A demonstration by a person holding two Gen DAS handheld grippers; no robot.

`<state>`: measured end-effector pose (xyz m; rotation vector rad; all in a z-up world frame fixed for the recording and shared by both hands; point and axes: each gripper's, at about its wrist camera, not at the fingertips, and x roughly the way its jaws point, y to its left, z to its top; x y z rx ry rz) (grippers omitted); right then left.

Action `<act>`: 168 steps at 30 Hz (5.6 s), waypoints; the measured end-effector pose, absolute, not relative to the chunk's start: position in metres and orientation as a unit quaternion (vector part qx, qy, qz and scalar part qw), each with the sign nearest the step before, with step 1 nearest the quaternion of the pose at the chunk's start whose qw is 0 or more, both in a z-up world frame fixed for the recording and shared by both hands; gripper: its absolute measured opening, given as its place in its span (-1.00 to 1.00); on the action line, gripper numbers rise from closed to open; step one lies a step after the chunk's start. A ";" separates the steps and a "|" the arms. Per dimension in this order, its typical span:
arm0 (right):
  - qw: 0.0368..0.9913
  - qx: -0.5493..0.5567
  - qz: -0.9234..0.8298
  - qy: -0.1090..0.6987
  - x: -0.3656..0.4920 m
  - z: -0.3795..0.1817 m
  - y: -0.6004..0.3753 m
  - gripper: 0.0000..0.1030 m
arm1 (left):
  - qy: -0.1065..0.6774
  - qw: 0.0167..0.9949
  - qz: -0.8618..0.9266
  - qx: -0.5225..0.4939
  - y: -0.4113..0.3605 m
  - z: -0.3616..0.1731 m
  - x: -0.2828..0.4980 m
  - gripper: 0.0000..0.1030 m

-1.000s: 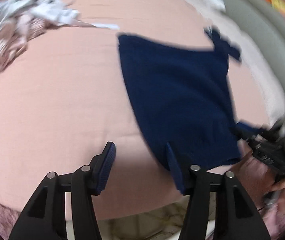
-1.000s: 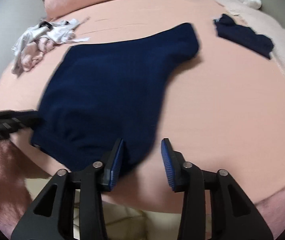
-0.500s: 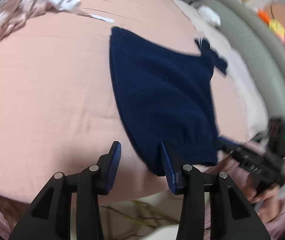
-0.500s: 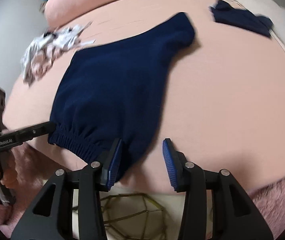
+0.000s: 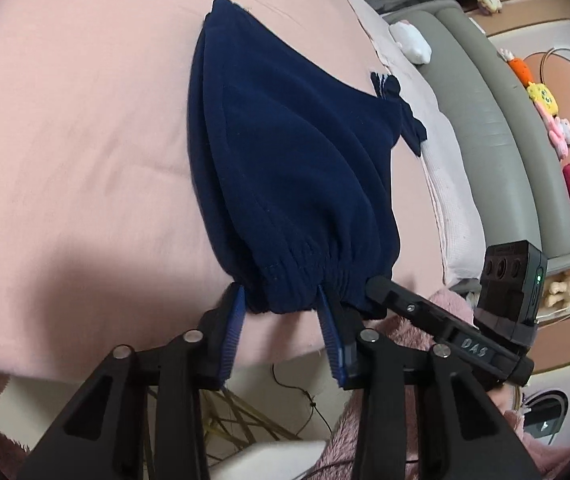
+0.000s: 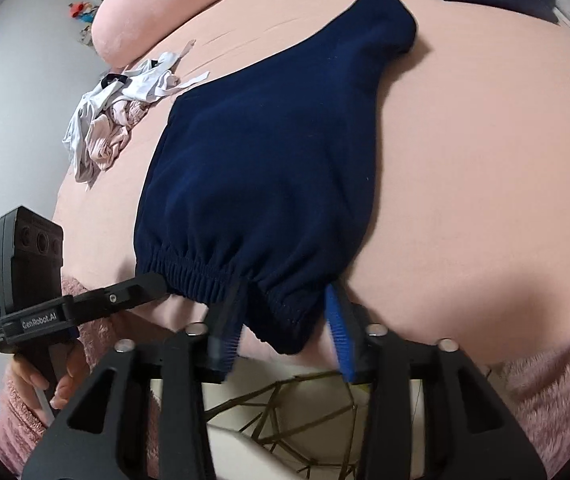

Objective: Fold clothes

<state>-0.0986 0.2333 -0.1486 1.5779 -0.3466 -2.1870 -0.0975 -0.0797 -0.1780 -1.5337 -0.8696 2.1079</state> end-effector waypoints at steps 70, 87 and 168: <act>0.191 0.516 -0.835 -0.025 -0.198 -0.119 0.199 -0.45 | -0.128 0.202 0.813 -0.530 -0.050 -0.138 -0.204 -0.08; 0.111 0.525 -0.842 -0.046 -0.265 -0.142 0.267 -0.55 | -0.139 0.130 0.824 -0.533 -0.091 -0.154 -0.247 -0.21; 0.307 0.535 -0.753 -0.228 -0.124 -0.090 0.225 -0.69 | -0.365 0.190 0.729 -0.547 -0.103 -0.118 -0.109 -0.48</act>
